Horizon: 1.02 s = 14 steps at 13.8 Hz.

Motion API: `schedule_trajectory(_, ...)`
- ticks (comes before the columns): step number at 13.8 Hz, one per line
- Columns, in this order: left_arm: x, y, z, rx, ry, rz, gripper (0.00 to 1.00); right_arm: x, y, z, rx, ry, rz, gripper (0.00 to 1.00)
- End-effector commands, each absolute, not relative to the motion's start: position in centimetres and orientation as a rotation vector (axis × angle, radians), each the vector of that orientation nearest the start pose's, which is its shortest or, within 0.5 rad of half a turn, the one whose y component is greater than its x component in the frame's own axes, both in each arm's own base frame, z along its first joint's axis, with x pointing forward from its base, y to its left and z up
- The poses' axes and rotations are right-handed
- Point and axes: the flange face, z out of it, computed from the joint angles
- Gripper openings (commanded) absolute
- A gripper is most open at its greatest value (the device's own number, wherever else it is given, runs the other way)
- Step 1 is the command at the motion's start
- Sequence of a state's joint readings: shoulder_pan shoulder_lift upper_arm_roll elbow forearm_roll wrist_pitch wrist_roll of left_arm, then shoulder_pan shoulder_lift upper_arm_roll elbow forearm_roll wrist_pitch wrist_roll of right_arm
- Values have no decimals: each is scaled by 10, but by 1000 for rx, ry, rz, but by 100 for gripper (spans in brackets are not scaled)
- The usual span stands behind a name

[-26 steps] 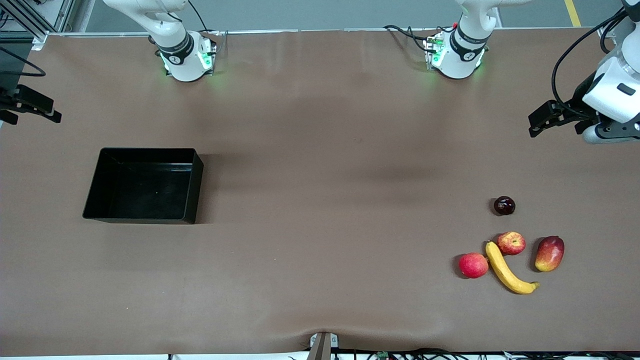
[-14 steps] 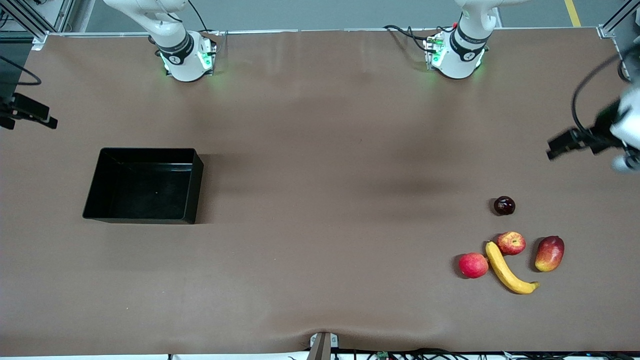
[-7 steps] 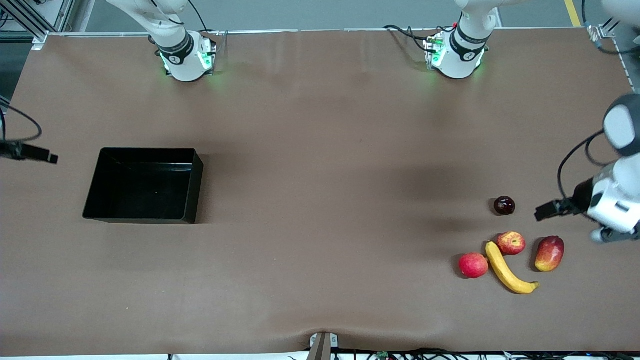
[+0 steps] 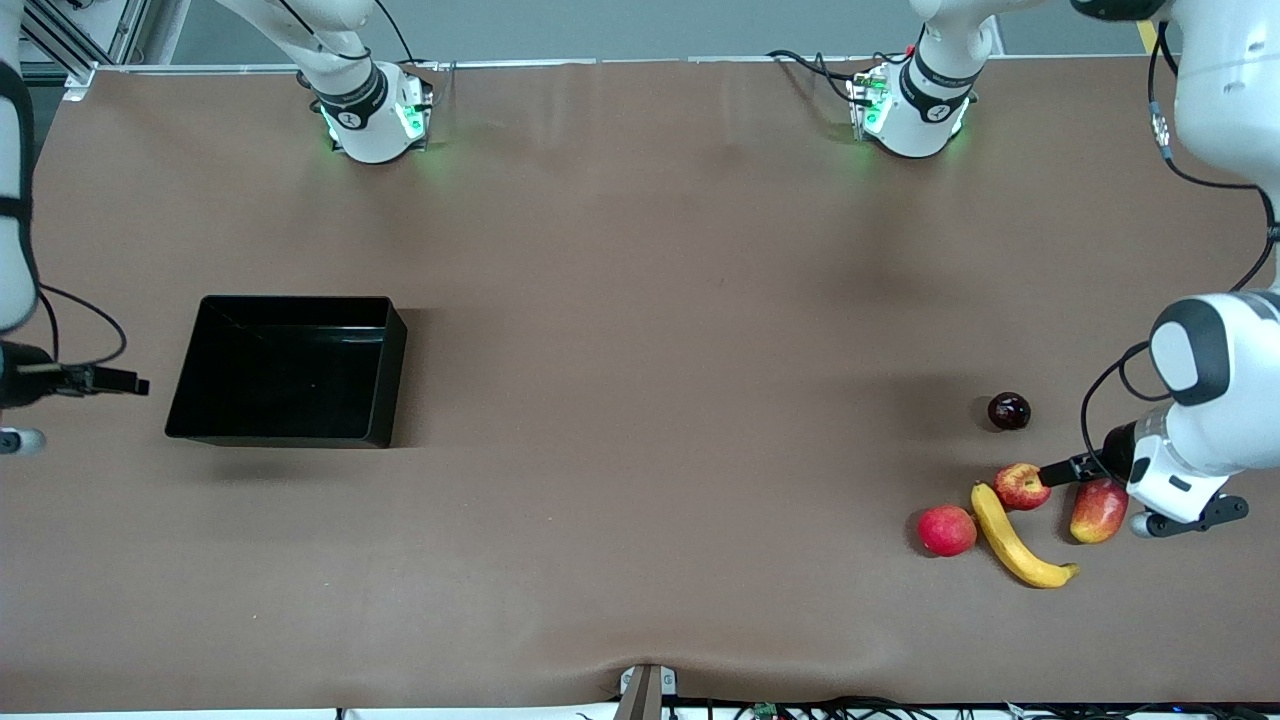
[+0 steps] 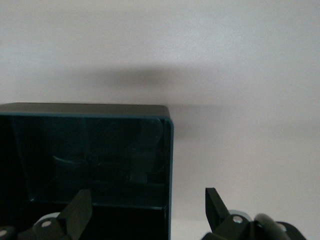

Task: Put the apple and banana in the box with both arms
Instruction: 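Grasp the red apple with the left gripper while the right gripper reaches the box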

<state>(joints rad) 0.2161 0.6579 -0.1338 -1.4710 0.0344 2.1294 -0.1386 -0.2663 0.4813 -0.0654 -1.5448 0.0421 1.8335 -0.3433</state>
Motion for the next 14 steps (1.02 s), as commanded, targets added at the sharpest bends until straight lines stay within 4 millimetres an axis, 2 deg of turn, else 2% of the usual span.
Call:
schedule_trajectory(1,726,73,265,-3191,-391,-36,100,631,-221,317,-3018,7,314,100)
schedule_trajectory(3,725,74,247,-3195,-399,-9,100,621,-225,287,-3019,-82,293,100)
schedule_trajectory(5,723,77,236,-3195,-408,13,100,606,-231,261,-3019,-83,289,100)
schedule_trajectory(6,723,78,227,-3196,-412,23,100,599,-228,254,-3007,-84,318,67)
schedule_trajectory(8,723,78,214,-3200,-415,18,100,592,-226,246,-2990,-76,361,34)
schedule_trajectory(9,722,78,209,-3199,-411,25,100,590,-229,242,-2984,-73,372,1)
schedule_trajectory(10,722,77,206,-3202,-400,29,99,585,-230,240,-2968,-62,408,0)
schedule_trajectory(11,722,78,207,-3198,-380,26,79,584,-230,240,-2960,-59,424,0)
schedule_trajectory(12,723,78,210,-3197,-376,18,53,583,-225,239,-2950,-64,449,0)
schedule_trajectory(13,724,77,216,-3194,-368,6,20,582,-223,241,-2939,-62,476,0)
schedule_trajectory(14,725,77,222,-3192,-362,-6,7,585,-221,245,-2938,-70,478,0)
